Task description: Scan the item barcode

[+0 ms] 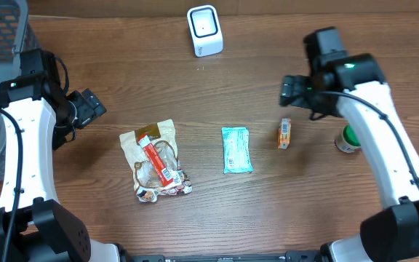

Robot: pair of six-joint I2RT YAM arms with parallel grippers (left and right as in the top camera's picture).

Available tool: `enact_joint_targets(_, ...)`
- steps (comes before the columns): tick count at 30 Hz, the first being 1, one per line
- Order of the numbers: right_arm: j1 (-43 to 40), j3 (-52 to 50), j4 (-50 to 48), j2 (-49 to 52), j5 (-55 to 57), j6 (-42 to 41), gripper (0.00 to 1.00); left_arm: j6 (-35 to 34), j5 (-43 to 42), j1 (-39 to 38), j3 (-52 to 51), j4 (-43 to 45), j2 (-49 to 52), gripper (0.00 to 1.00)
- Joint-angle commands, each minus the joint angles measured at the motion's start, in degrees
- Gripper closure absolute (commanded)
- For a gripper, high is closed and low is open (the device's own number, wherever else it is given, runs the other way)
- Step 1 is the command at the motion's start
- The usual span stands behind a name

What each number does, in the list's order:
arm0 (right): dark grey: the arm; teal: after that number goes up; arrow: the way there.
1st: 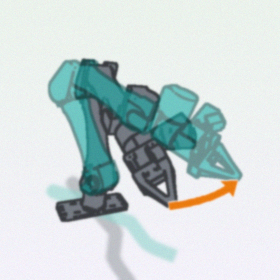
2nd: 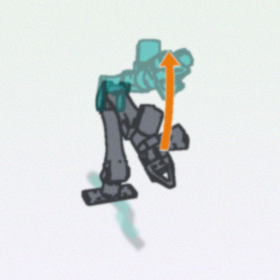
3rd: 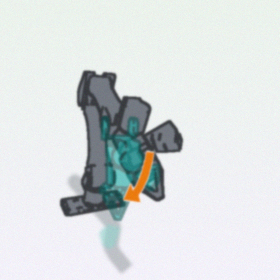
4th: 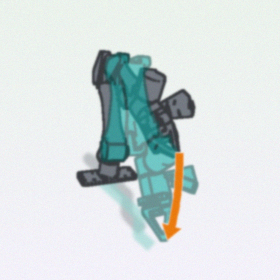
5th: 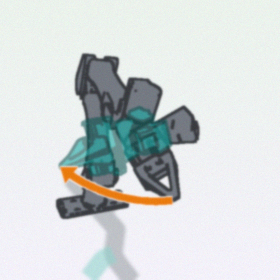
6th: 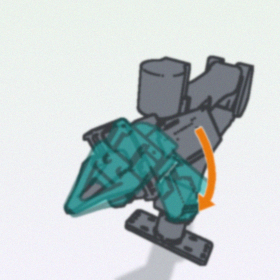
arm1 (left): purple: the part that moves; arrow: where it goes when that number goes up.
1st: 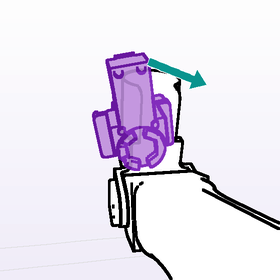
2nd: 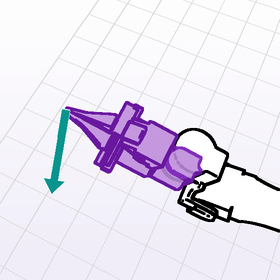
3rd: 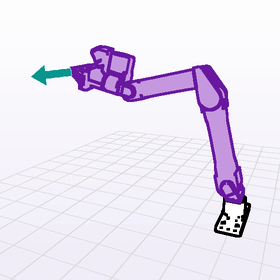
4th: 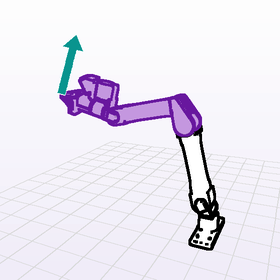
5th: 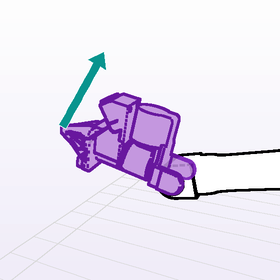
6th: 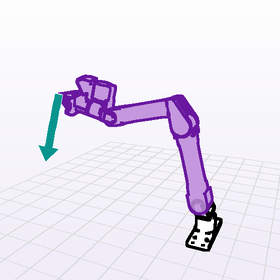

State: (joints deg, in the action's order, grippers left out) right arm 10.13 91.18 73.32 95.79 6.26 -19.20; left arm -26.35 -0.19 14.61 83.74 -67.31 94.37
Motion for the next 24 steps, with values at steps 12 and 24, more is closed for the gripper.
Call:
enact_joint_targets(12, -3.4, 0.2, 0.2, 0.4, 0.3, 0.2, 0.00, 1.1, 0.2, -0.4, 1.2, 0.1, 0.0, 0.00)
enact_joint_targets(24, -3.4, 0.2, 0.3, 0.4, 0.3, 0.2, 0.00, 1.1, 0.2, -0.4, 1.2, 0.1, 0.0, 0.00)
